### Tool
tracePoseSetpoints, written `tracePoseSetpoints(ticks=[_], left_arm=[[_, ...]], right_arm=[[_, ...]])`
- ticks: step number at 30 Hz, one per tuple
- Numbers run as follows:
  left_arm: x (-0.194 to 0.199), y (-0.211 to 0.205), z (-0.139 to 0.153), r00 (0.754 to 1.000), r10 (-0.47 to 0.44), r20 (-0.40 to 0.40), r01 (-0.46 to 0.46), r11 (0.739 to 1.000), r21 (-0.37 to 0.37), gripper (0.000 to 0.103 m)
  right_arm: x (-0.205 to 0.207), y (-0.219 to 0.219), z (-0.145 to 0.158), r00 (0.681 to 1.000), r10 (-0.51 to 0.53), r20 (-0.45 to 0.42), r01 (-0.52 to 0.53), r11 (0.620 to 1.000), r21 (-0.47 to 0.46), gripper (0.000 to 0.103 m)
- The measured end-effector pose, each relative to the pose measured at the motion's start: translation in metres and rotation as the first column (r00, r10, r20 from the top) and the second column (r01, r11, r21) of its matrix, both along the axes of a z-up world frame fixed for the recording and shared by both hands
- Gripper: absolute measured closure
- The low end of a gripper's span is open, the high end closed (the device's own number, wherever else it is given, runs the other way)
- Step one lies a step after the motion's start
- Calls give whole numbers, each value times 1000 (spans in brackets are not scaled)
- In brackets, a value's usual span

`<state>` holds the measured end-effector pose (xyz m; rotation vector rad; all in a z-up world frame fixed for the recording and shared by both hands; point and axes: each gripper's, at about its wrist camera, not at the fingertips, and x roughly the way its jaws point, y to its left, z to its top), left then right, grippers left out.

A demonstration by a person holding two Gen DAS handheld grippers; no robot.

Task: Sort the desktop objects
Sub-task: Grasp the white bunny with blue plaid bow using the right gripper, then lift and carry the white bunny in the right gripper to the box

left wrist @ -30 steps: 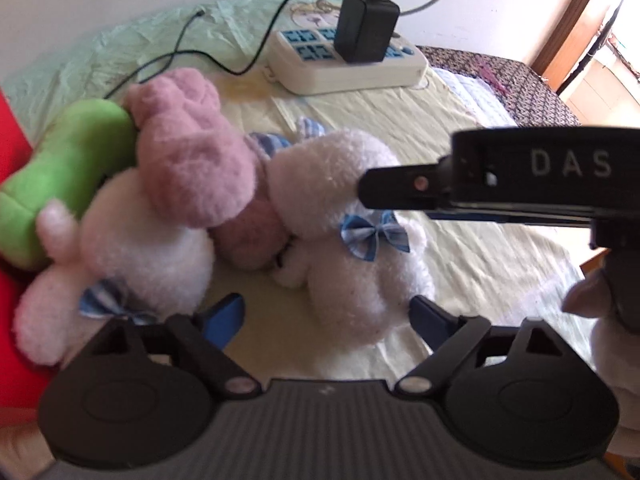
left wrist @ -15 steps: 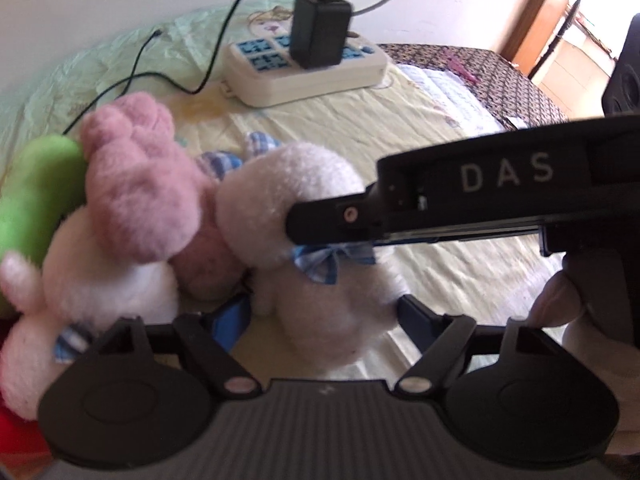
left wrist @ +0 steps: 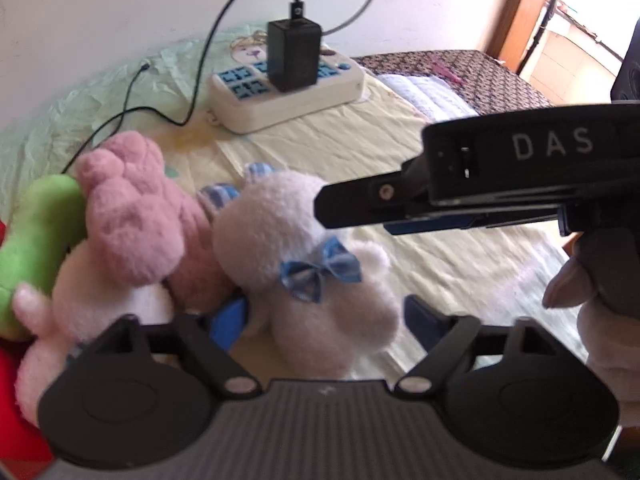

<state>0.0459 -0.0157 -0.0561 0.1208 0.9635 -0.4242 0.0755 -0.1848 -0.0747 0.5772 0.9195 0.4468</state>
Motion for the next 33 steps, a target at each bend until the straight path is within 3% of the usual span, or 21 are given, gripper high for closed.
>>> tracePoseSetpoints(ticks=[3,6,8,12,18,22,26,33], left_arm=[[10,5,-5,999,10,-40,-11,1000,-25,13],[12,2,-12,999,5,-48,-7,1000,-27,13],[10,-3,-12,999,-10,-34,9,1000,-20,20],[6,-9,-11,999,-27,-18,27,1000,6,24],[-13,-17,4,996,-85,-17,85,996,-17,30],[-36,-25,25,992,-117,55,119,993,-18,30],[-50,-20,55,980,-107,167,111,994,-13,30],[-65,32,107,943,-16,332,13,1000,11,30]], right_arm=[[12,14,-5,999,31,7,-31,999,-26,38],[24,20,-17,998,48,-32,-48,999,7,32],[28,24,-22,997,67,-46,-66,998,17,35],[23,22,-19,994,99,-36,-98,995,16,46],[-5,-5,-13,995,63,-74,-57,995,81,47],[-30,-19,3,999,18,-44,-13,994,106,47],[-45,-17,34,999,-11,44,4,990,140,47],[-36,34,89,978,76,195,-110,980,165,47]])
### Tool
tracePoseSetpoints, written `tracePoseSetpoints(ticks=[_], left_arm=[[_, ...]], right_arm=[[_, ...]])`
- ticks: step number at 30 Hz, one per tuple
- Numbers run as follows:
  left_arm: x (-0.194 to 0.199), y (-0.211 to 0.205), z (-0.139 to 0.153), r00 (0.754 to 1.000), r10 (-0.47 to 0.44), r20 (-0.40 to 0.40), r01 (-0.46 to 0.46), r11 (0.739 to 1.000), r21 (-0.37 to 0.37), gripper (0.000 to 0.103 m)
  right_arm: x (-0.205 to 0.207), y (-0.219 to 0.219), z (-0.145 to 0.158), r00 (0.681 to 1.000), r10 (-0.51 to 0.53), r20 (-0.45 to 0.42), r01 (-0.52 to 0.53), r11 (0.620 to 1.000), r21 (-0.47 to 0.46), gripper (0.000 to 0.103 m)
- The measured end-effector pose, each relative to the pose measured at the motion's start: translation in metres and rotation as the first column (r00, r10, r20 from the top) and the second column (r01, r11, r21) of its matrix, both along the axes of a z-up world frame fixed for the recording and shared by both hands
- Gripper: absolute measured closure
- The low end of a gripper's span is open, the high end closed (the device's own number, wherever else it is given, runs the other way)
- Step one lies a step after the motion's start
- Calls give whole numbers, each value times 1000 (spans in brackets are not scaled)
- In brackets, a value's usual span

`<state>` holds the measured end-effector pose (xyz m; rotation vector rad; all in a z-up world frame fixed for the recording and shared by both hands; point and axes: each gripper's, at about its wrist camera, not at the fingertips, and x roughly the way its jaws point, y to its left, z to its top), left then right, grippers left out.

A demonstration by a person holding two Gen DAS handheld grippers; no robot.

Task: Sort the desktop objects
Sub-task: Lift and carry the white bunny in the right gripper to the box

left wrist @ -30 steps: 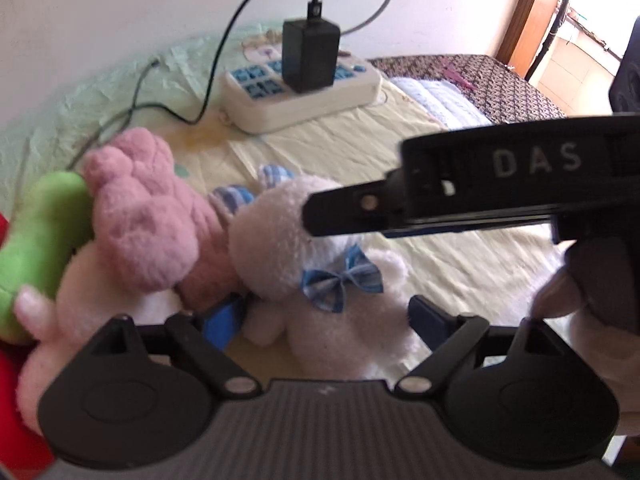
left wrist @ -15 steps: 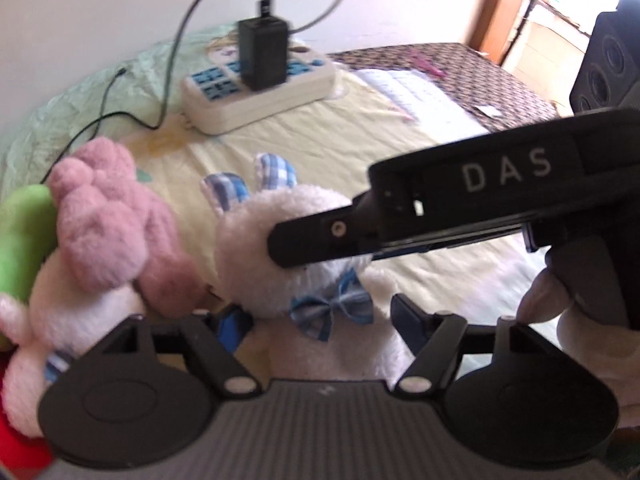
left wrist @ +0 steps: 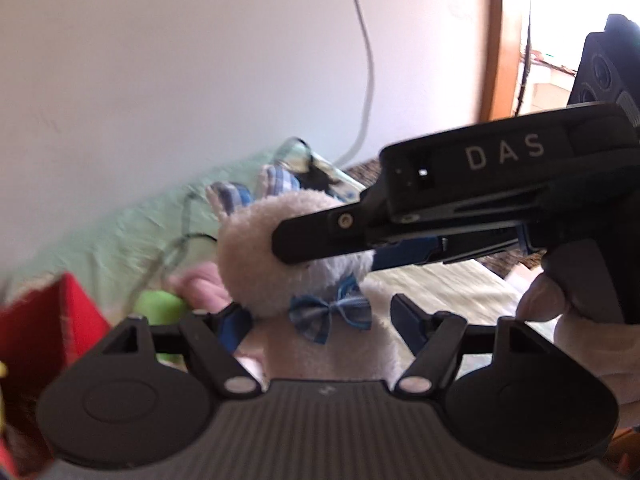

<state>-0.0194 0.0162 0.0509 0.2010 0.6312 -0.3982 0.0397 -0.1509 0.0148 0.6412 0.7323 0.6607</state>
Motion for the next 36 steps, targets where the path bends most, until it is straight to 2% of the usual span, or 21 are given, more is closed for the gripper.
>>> tracePoseSetpoints(ticks=[6,11,15,20,26,32,36], left_arm=[[-7,79,26,990,108,89,-110,994,17,30],[-2,152,20,983,176,55,-178,983,38,30],[7,198,1,980,199,-13,-198,978,64,30],[21,233,-28,970,212,-115,-202,975,93,29],[35,259,-48,952,208,-226,-200,978,57,24],[27,270,-47,955,198,-221,-197,980,29,25],[28,274,-47,951,207,-231,-210,978,14,25]], right_arm=[[16,84,31,988,116,103,-117,993,3,47],[26,170,31,975,188,120,-183,982,-49,46],[37,226,15,973,224,63,-219,972,-81,46],[45,277,-6,971,239,-28,-240,957,-161,46],[51,307,-18,965,202,-169,-240,938,-251,46],[60,320,-25,953,182,-241,-250,923,-293,45],[69,324,-38,934,150,-325,-241,935,-261,44]])
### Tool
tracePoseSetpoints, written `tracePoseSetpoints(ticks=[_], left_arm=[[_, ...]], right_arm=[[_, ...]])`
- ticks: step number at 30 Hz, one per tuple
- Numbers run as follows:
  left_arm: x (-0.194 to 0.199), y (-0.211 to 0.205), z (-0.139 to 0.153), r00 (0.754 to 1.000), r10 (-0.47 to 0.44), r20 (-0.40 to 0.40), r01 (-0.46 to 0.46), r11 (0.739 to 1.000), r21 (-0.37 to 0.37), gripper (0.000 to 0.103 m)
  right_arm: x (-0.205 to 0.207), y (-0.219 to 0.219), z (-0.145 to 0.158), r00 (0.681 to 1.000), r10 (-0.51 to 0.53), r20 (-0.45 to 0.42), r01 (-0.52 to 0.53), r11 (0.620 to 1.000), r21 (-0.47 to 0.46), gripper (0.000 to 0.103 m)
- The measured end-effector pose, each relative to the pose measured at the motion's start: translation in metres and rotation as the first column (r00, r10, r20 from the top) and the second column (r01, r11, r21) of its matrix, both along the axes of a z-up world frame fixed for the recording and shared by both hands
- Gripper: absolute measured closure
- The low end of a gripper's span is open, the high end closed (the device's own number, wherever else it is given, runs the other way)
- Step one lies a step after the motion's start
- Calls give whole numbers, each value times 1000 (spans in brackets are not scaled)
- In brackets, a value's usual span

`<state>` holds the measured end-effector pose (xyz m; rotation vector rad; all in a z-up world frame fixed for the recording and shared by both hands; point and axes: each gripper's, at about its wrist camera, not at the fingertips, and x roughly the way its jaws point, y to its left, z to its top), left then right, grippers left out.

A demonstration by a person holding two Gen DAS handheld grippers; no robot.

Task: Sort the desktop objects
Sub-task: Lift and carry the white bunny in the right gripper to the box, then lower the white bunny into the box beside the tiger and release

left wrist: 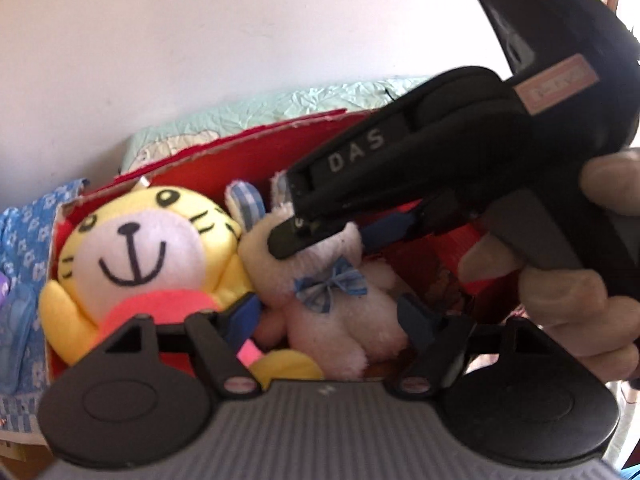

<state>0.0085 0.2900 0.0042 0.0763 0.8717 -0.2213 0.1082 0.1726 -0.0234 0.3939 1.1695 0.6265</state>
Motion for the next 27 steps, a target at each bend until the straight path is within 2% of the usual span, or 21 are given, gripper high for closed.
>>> tracePoseSetpoints(ticks=[4,7,8,13,18,19,20,23,24,25,27], left_arm=[[2,-3,-2,1000,5,2,-5,1000,19,27],[0,-2,-1,1000,7,2,-7,1000,12,26],[-1,-2,-1,1000,10,2,-10,1000,5,26],[3,-7,-1,1000,14,-8,-14,1000,-1,26],[0,-13,3,1000,23,2,-23,999,-24,24],[-1,-14,5,1000,27,8,-27,999,-30,24],[-10,4,8,999,29,17,-28,999,-40,24],[-26,19,13,999,20,40,-17,998,-59,21],[-26,17,12,999,17,42,-15,998,-54,21],[-26,15,11,999,12,39,-11,999,-47,21],[-18,12,7,999,7,32,-7,1000,-22,22]], right_arm=[[-1,8,2,1000,13,13,-13,1000,-15,43],[2,7,-1,998,62,-20,-62,998,20,36],[2,4,-2,998,64,-25,-63,998,28,37],[2,-8,6,999,39,3,-40,997,61,31],[0,-30,18,1000,-2,26,-1,993,118,31],[-2,-32,21,999,-17,39,13,993,120,34],[-3,-30,24,998,-29,54,23,994,108,37],[-5,-30,25,998,-42,53,39,998,54,53],[-5,-29,22,998,-39,42,38,999,28,65],[-5,-27,18,999,-42,32,42,999,5,71],[-4,-28,11,999,-45,-5,46,999,29,72]])
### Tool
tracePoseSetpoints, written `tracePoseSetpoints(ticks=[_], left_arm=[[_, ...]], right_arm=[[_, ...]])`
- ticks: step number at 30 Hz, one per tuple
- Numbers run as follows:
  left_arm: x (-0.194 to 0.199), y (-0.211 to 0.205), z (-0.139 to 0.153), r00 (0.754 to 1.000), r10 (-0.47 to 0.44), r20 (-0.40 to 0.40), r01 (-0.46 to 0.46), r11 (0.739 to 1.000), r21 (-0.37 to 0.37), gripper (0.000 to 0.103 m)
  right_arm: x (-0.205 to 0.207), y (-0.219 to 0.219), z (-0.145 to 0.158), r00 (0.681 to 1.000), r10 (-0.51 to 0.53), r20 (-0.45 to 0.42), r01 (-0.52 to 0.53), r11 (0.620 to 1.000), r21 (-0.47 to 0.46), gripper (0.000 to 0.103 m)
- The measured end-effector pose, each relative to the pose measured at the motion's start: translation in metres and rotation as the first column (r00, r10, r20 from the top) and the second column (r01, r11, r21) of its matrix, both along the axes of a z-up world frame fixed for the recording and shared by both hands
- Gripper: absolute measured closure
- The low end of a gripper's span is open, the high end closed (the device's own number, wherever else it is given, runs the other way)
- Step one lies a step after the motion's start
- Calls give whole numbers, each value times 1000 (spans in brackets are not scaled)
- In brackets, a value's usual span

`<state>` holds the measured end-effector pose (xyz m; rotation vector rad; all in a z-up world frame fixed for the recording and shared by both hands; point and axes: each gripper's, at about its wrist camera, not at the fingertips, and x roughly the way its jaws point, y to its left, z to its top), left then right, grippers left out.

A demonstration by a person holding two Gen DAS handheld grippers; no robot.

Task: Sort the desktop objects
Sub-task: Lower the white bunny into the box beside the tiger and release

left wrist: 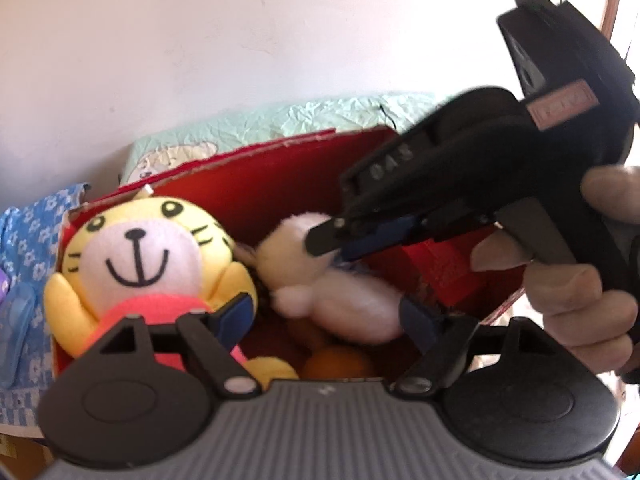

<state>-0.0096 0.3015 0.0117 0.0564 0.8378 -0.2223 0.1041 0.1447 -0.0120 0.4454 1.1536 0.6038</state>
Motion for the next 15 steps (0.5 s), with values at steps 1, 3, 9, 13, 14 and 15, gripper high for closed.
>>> tracePoseSetpoints(ticks=[1,3,9,13,14,15], left_arm=[[2,2,-1,1000,1,0,-1,1000,15,22],[0,3,0,1000,0,6,0,1000,20,22],[3,8,-4,1000,21,-13,-21,1000,23,22],[10,19,1,999,31,-14,-31,1000,3,21],[8,18,2,999,32,-16,-32,999,3,20],[7,13,0,999,33,-20,-33,999,5,20]], right_arm=[[2,4,-5,999,-1,-38,2,999,43,72],[4,7,-14,995,9,-101,3,993,118,74],[2,17,-22,986,34,-160,-1,980,198,79],[-3,13,-3,996,44,-84,-31,989,148,73],[-5,11,4,998,39,-47,-32,991,129,73],[-6,7,11,999,30,-16,-28,993,117,73]])
